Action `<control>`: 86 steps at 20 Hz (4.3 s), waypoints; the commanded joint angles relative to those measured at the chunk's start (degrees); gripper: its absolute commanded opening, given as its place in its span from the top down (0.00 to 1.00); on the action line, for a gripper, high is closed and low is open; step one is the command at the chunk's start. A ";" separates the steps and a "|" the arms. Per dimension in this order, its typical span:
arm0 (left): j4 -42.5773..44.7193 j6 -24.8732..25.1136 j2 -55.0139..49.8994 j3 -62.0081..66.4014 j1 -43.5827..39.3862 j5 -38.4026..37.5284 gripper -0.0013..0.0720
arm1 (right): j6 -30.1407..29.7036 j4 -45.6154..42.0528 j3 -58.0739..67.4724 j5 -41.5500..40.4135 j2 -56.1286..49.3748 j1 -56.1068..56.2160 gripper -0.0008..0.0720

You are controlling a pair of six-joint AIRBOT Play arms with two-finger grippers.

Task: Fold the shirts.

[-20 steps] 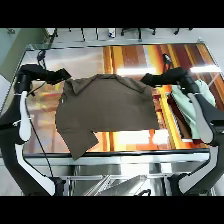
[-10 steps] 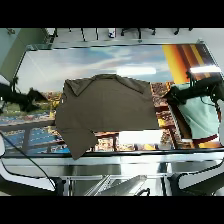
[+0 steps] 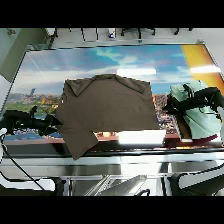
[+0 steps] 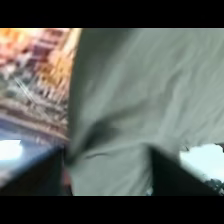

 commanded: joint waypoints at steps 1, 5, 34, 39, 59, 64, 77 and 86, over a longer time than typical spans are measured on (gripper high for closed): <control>-3.17 2.10 -2.45 0.70 -1.55 -3.91 0.85 | -0.15 -1.97 -0.26 -0.04 0.02 -0.04 0.44; -3.04 2.10 -2.99 5.18 -2.95 -2.16 0.96 | 1.79 -6.60 -1.62 0.50 -0.09 0.00 0.31; -12.00 3.98 59.56 50.90 12.24 -21.97 0.96 | -1.20 7.45 35.63 10.69 52.76 5.20 0.96; -11.28 -2.60 51.17 56.87 7.91 -6.54 0.96 | -0.52 6.43 36.26 6.60 50.93 5.42 0.96; 2.45 -3.80 -20.28 46.38 -13.64 -8.17 0.96 | 0.35 7.50 14.25 34.80 -6.08 17.53 0.96; 3.15 -7.52 -24.37 60.04 -16.28 -5.42 0.96 | 0.33 6.69 17.68 35.98 -8.39 16.70 0.96; 13.64 -17.55 -16.81 42.16 -17.18 0.48 0.96 | 5.57 -14.08 17.49 29.18 -8.61 16.68 0.96; 13.60 -17.97 -16.76 36.63 -19.04 -3.10 0.96 | 5.55 -12.96 17.49 29.09 -11.41 17.11 0.96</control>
